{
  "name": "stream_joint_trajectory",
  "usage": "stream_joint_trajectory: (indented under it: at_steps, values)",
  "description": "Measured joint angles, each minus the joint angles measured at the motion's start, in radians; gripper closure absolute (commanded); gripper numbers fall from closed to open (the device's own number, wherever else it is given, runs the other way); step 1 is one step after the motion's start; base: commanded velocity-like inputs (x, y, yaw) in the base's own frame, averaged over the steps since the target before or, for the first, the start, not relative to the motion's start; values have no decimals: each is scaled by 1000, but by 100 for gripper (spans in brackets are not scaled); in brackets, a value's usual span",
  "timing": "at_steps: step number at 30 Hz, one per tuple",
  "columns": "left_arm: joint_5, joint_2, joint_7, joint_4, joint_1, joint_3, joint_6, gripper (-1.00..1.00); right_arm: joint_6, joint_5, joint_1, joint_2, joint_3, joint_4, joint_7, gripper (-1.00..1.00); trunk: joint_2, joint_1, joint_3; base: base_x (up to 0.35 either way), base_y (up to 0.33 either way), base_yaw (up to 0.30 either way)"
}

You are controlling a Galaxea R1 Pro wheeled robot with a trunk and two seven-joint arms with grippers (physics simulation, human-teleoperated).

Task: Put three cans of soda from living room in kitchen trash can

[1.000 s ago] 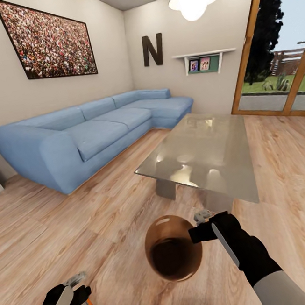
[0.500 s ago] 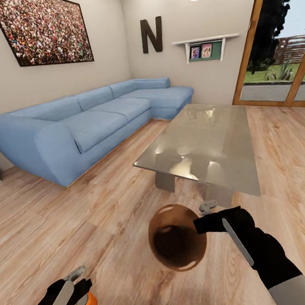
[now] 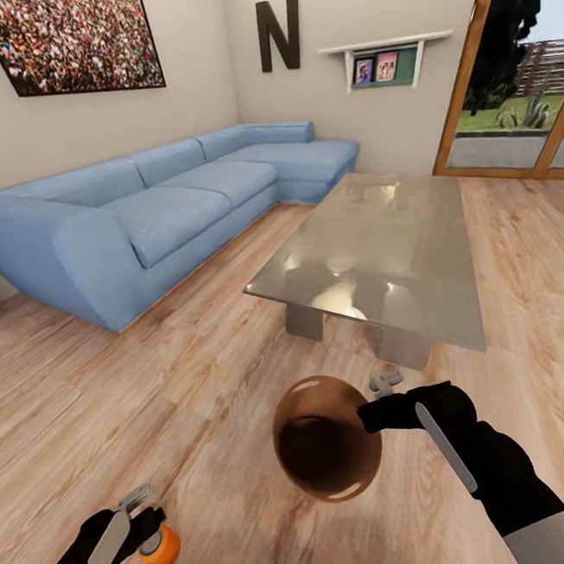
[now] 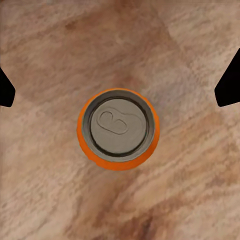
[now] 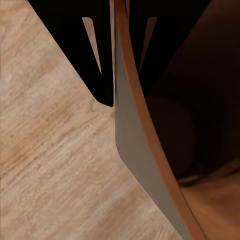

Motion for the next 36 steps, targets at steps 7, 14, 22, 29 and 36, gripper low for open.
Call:
stream_joint_trajectory:
  at_steps: [7,14,22,29,36]
  values:
    - [0,-4,-27,0,-48,-2,1,-100,0,3,2,1,1,0,0,100,-2,3,-27,0,0,0]
    - [-1,4,-28,0,-76,-2,3,-100,-1,9,3,1,1,0,-1,100,-3,6,-54,0,0,0]
    - [-22,9,-22,19,-80,-1,2,-100,-1,9,3,0,1,0,-1,100,-5,10,-85,0,0,0]
    - [-35,6,-27,23,-81,0,2,-100,-1,9,2,0,1,0,-1,100,-7,13,-112,0,0,0]
    - [-35,6,-28,23,-91,-1,2,-100,-1,9,1,0,0,0,-1,100,-8,16,-139,0,0,0]
